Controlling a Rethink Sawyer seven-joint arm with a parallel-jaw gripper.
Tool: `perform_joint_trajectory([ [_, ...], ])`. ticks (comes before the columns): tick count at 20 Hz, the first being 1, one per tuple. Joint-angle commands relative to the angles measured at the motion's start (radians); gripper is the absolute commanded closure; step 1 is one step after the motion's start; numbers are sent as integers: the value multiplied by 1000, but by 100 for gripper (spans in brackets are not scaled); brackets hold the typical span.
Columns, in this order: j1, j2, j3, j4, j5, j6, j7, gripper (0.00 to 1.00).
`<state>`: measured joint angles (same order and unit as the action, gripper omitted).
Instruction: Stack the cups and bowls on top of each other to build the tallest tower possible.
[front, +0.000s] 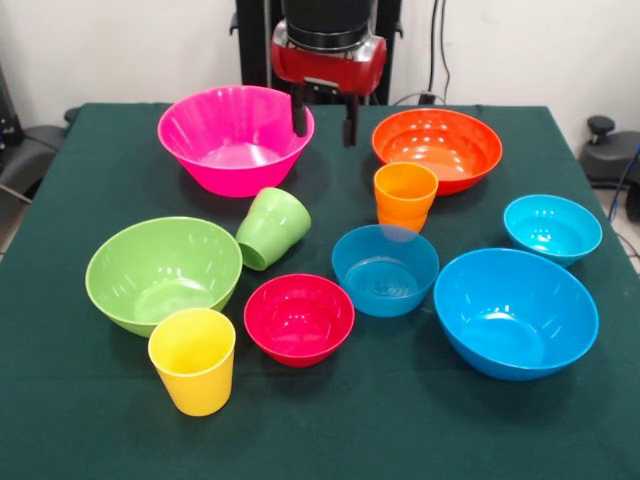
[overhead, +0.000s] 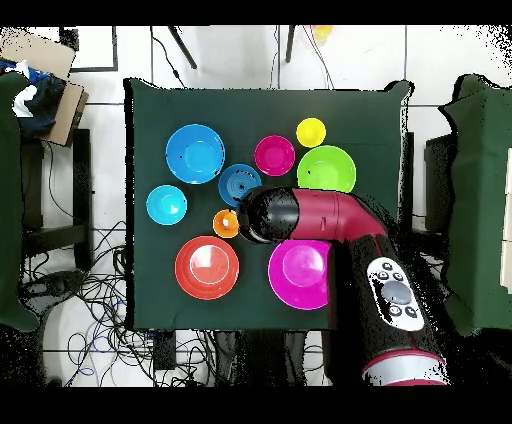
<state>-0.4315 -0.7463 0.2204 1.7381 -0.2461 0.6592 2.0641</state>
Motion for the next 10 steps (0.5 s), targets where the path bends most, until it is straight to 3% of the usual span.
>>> perform_joint_trajectory([
  [1, 7, 13, 103, -76, -75, 115, -191, 0],
  [10, -2, -8, 107, -49, -83, 120, -186, 0],
])
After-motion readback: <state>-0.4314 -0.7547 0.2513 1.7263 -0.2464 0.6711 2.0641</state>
